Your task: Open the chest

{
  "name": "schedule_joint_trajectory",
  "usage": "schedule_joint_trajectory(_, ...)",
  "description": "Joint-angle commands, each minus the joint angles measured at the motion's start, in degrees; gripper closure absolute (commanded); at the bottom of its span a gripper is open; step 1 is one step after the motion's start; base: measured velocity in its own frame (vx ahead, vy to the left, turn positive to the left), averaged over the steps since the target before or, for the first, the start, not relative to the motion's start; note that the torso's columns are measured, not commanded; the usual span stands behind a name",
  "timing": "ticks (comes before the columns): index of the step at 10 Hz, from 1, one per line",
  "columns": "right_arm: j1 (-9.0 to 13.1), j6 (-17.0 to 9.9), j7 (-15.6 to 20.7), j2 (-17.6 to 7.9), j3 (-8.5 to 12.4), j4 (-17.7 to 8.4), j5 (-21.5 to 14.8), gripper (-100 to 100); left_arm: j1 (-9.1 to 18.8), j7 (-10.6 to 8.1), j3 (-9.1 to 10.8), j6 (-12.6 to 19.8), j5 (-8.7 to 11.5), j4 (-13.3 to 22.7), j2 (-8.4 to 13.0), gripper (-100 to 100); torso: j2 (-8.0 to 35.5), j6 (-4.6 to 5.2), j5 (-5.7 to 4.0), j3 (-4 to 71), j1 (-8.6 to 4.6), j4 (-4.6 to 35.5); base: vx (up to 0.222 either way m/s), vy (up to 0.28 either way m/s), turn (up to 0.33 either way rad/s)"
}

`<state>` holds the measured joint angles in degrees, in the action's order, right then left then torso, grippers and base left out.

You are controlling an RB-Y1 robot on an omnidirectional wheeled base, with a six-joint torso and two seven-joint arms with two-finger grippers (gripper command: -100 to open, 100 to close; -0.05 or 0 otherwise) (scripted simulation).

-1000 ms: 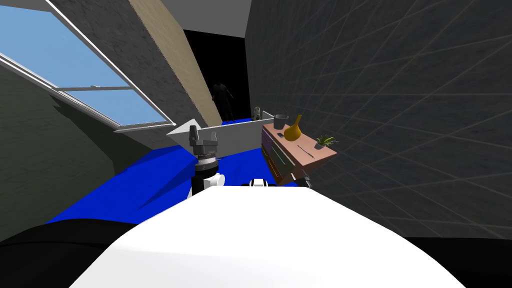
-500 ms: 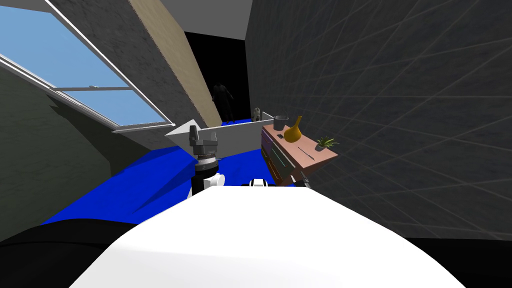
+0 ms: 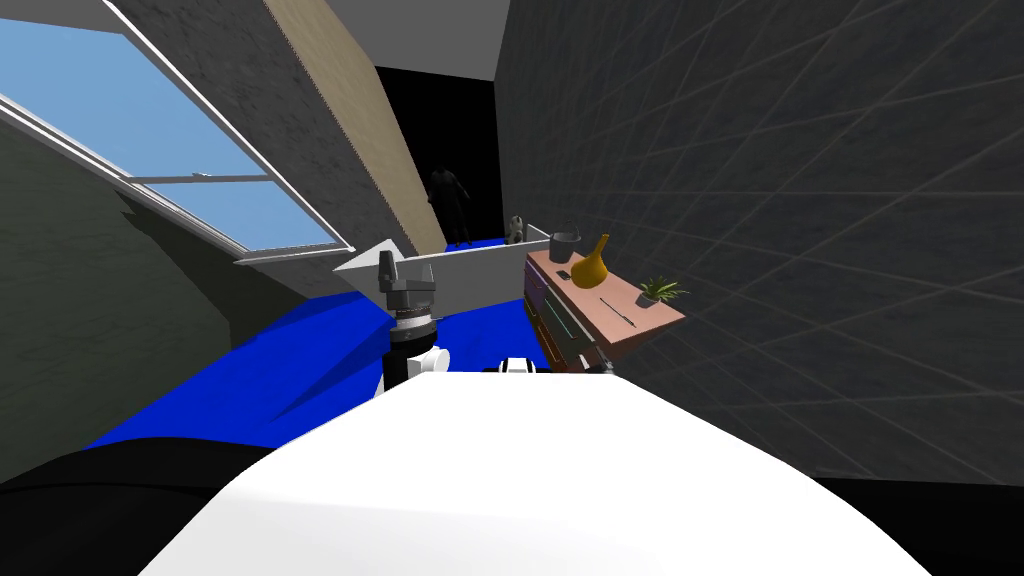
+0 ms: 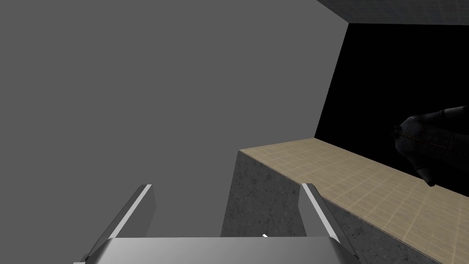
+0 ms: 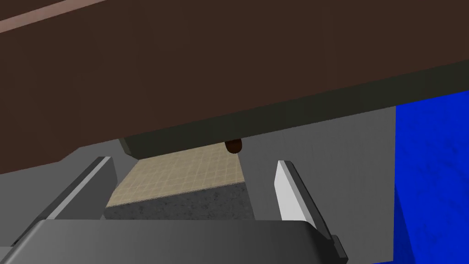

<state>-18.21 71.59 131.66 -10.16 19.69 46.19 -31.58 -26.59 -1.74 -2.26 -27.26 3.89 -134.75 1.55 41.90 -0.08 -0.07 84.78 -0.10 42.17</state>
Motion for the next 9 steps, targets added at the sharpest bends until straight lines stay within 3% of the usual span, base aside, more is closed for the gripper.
schedule_joint_trajectory(1,0.47,0.71,3.21,0.36,0.15,-1.44,-0.42,-100,0.00,0.00,0.00,0.00,0.00,0.00,0.00,0,0.34,0.07,0.05,-0.19,0.08,0.10,0.033,-0.007,-0.012)
schedule_joint_trajectory(2,1.24,2.12,5.53,0.78,0.59,-3.80,-1.05,-100,0.01,0.00,0.00,0.00,0.00,0.00,0.00,0,0.58,0.08,0.09,-0.34,0.16,0.17,0.034,-0.015,0.024)
schedule_joint_trajectory(3,1.24,2.12,6.57,0.78,0.59,-3.80,-1.05,-100,0.01,0.00,0.00,0.00,0.00,0.00,0.00,0,0.51,0.01,0.03,-0.34,0.12,0.15,0.023,-0.017,0.010)
schedule_joint_trajectory(4,1.99,3.46,8.57,1.24,1.01,-5.98,-1.62,-100,0.01,0.00,0.00,0.00,0.00,0.01,0.00,0,0.37,-0.04,0.04,-0.24,0.10,0.15,0.030,-0.026,0.024)
schedule_joint_trajectory(9,3.39,5.88,16.08,2.26,1.73,-9.79,-2.58,-100,0.01,0.00,0.00,0.00,0.00,0.01,0.00,0,-0.48,-0.43,-0.20,0.06,0.01,-0.09,0.026,-0.026,0.016)
